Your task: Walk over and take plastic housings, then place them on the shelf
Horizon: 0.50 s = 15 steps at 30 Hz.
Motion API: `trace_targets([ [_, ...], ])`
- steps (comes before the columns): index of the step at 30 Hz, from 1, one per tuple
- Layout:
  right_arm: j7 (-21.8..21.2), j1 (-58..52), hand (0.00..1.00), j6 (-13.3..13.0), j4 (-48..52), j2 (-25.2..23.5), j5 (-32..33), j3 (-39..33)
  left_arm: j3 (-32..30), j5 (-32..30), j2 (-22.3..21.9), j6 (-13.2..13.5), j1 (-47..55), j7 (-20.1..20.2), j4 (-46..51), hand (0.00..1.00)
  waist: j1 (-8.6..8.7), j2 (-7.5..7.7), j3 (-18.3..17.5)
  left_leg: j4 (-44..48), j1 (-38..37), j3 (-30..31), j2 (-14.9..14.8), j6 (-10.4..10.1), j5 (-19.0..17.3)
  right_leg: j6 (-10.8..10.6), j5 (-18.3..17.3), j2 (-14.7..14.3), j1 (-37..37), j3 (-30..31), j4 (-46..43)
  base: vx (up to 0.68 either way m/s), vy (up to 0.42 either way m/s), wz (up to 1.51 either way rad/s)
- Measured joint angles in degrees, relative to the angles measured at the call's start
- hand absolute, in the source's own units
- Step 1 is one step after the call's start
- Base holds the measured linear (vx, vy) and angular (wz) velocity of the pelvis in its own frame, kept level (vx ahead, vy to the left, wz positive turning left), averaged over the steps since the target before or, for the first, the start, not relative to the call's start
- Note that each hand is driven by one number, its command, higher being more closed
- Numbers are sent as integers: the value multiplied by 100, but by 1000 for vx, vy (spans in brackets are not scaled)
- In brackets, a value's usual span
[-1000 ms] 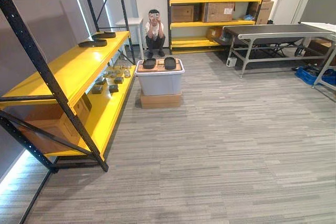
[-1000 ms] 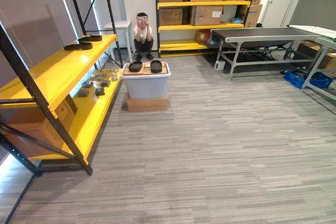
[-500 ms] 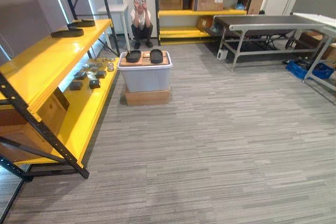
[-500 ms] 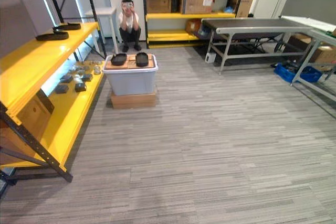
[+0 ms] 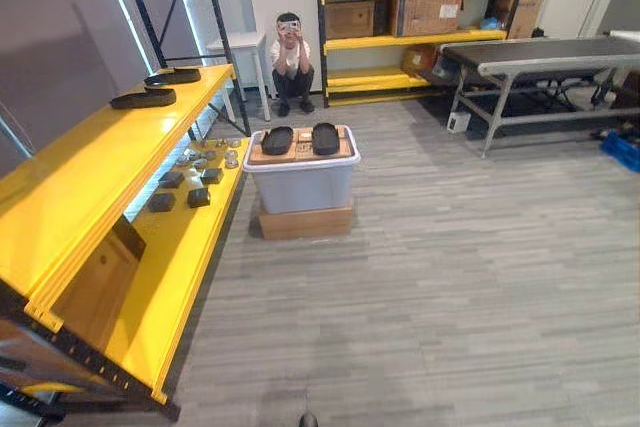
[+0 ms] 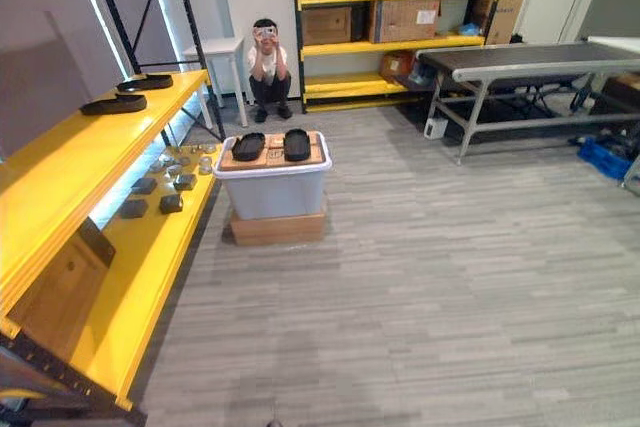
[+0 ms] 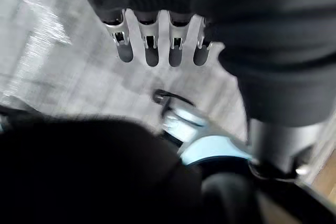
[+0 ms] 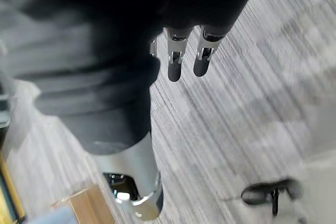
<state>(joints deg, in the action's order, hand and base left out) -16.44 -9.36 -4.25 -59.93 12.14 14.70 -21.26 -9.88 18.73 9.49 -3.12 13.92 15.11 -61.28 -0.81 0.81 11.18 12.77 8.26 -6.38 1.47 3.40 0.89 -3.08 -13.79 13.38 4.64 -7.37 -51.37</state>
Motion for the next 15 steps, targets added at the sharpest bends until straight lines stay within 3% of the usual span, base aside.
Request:
trace_targets([
  [2,11,-2,0,16,-71,-99,-20,-4,74,-4,278,-117,-274,-11,-3,0,164,-87,63,-436,-480,133,0,125,-118,-64,-396,-287,-838,-489,934,547,156,25],
  [4,21,-13,0,30,-222,-111,-19,-4,171,-106,394,-260,-385,-6,-81,0,266,-95,113,-510,-714,175,-46,121,-289,-103,-366,-526,-1125,-604,1734,372,65,13],
  [5,22,-103,0,53,-254,-117,-19,-5,145,-85,462,-304,-424,0,-102,0,293,-81,153,-528,-897,169,-63,105,-448,-169,-255,-691,-1283,-606,2469,445,48,8],
  [6,30,-268,0,65,-256,-137,-44,-74,-54,53,506,-312,-545,20,-79,0,281,-65,183,-473,-1094,174,-45,58,-703,-223,99,-790,-1448,-577,3280,448,34,14],
  [7,59,-405,0,80,-267,-147,-78,-167,-210,155,507,-307,-640,29,-14,0,265,-39,177,-338,-1246,195,-32,16,-949,-178,338,-806,-1581,-567,3581,487,-11,23],
  [9,84,-602,0,163,-256,-151,-175,-457,-541,262,382,-287,-630,29,353,0,327,-63,89,318,-1545,329,-100,11,-1814,109,556,-801,-1736,-567,3318,636,-104,25],
  [10,85,-645,0,204,-241,-145,-191,-460,-657,317,305,-282,-572,27,453,0,328,-98,5,428,-1630,334,-157,51,-1970,161,536,-819,-1758,-584,3080,681,-167,13],
  [11,67,-705,0,253,-186,-136,-224,-442,-816,408,172,-253,-412,28,574,0,303,-141,-169,708,-1726,302,-266,-109,-2216,173,523,-900,-1717,-597,2888,615,-136,15],
  [12,47,-674,0,260,-149,-156,-350,-450,-898,435,90,-280,-406,28,642,0,306,-152,-209,2482,-1031,305,-465,-243,-2246,609,714,-991,-1620,-646,2758,868,-176,13],
  [13,41,-512,0,255,-162,-71,-450,-454,-863,441,-55,-391,-436,14,460,0,239,-441,-125,3972,-475,155,-1015,-426,-2231,706,563,-1355,-1179,-737,2970,710,-106,10],
  [14,46,-390,0,251,-186,-61,-455,-462,-861,462,-85,-458,-437,10,314,0,202,-504,-59,4166,-381,81,-1143,-436,-2242,683,561,-1441,-872,-733,3160,663,-81,1],
  [15,45,-196,0,204,-191,-66,-454,-467,-863,474,-130,-562,-389,-7,109,0,192,-399,-9,3902,-200,-155,-1175,-469,-2263,707,550,-1420,-334,-723,3518,639,-63,1],
])
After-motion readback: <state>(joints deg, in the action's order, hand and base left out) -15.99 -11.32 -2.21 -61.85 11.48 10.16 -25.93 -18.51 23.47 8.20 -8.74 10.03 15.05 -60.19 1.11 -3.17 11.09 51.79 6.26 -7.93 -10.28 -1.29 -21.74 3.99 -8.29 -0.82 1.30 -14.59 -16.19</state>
